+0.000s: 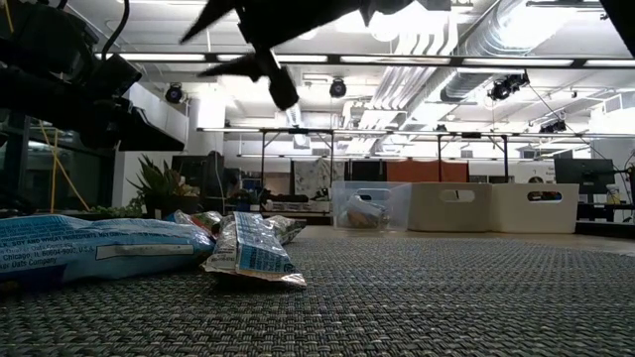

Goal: Pick and place Granola Bars by type
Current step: Put the blue granola bar into the white bin

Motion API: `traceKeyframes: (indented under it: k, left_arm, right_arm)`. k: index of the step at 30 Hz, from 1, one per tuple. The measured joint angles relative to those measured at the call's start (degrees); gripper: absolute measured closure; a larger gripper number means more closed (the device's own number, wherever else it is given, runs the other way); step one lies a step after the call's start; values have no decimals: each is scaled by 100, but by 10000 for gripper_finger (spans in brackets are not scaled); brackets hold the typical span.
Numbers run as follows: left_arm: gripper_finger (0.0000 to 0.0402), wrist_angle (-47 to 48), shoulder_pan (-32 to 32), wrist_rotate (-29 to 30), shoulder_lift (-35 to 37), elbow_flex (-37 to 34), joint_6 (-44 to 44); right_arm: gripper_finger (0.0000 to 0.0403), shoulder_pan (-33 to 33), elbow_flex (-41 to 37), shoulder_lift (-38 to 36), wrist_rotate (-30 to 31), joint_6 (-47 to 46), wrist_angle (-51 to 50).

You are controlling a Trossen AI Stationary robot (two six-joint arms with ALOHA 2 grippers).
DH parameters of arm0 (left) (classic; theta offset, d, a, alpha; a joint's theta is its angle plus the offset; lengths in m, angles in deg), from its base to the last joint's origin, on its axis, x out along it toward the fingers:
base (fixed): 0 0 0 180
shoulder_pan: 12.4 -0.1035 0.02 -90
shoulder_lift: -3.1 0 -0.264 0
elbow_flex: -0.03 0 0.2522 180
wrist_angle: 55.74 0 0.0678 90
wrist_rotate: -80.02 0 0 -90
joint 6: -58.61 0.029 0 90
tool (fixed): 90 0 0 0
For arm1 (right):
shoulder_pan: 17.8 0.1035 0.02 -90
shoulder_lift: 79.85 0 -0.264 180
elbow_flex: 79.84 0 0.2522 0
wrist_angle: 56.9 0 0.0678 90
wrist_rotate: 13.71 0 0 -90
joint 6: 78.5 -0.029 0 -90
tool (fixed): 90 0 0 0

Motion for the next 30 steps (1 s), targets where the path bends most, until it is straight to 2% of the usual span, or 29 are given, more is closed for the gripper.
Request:
traceKeyframes:
  k: [2,4,9,12,17,23,30]
  left_arm:
    - [401,0,2,0,2,0,0]
    - [401,-2,1,0,1,0,0]
    - [401,0,2,0,2,0,0]
    - [401,-2,2,0,2,0,0]
    - [401,-2,2,0,2,0,0]
    - [401,2,1,0,2,0,0]
    - [401,-1,1,0,2,0,0]
  right_arm:
    - [237,0,4,0,83,-278,-147]
    - [237,21,154,0,140,-508,-717]
    - [237,209,1110,9,1060,-756,-3101]
    - [238,201,1764,9,1320,-1076,-4360]
    - [250,99,2637,238,1114,-1385,-5657]
    - [277,175,3149,790,450,-1666,-5874]
    - [281,306,3268,1278,-358,-2209,-6624]
